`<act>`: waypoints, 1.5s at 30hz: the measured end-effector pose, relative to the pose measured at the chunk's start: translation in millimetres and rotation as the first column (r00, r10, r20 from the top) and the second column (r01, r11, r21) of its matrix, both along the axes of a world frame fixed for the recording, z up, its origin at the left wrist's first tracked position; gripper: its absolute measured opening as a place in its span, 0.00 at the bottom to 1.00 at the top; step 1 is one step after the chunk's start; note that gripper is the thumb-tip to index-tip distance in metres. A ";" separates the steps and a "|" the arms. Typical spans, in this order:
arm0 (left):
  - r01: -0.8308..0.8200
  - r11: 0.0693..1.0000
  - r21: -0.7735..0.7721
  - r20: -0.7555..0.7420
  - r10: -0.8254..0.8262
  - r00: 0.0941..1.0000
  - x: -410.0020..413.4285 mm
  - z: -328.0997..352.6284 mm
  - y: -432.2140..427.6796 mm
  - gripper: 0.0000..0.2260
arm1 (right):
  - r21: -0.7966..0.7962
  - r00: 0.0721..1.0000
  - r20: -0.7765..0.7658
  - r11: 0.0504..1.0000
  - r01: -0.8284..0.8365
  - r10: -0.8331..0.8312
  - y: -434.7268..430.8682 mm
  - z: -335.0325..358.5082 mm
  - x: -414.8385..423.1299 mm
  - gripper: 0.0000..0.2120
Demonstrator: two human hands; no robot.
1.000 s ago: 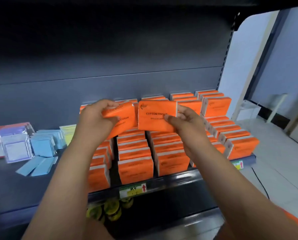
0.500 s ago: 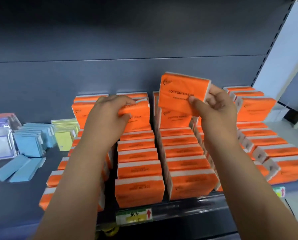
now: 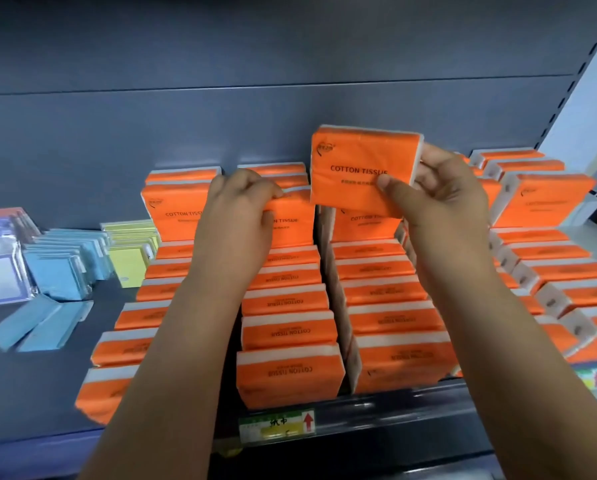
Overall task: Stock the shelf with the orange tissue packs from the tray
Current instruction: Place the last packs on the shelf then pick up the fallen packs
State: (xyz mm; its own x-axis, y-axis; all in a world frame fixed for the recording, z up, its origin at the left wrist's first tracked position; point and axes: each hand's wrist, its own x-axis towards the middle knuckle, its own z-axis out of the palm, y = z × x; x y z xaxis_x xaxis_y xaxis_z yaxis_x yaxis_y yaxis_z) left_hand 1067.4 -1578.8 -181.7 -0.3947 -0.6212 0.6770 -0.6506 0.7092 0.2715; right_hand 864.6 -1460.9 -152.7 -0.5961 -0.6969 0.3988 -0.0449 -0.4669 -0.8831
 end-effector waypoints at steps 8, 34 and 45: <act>0.013 0.998 0.054 -0.070 -0.009 0.998 -2.0 -2.9 -4.4 0.17 | 0.042 1.000 -0.006 0.999 -0.025 0.025 -0.3 4.7 8.8 0.19; 0.262 0.872 0.413 -0.760 0.171 0.627 81.8 42.8 38.7 0.11 | 0.225 0.890 -0.456 0.964 0.142 -0.025 -31.0 -0.2 119.4 0.14; 0.304 0.698 0.648 -0.717 0.425 0.552 126.4 35.5 21.0 0.37 | 0.469 0.884 -0.368 0.878 -0.091 0.288 -55.1 1.6 175.3 0.13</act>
State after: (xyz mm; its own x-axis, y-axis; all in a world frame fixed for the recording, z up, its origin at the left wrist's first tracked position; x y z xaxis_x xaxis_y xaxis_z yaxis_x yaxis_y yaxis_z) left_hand 1193.7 -1557.8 -146.1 0.1186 -0.9915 0.0534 0.0672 0.0616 0.9958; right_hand 1039.9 -1516.0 -151.1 -0.2809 -0.9359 0.2126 -0.4019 -0.0864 -0.9116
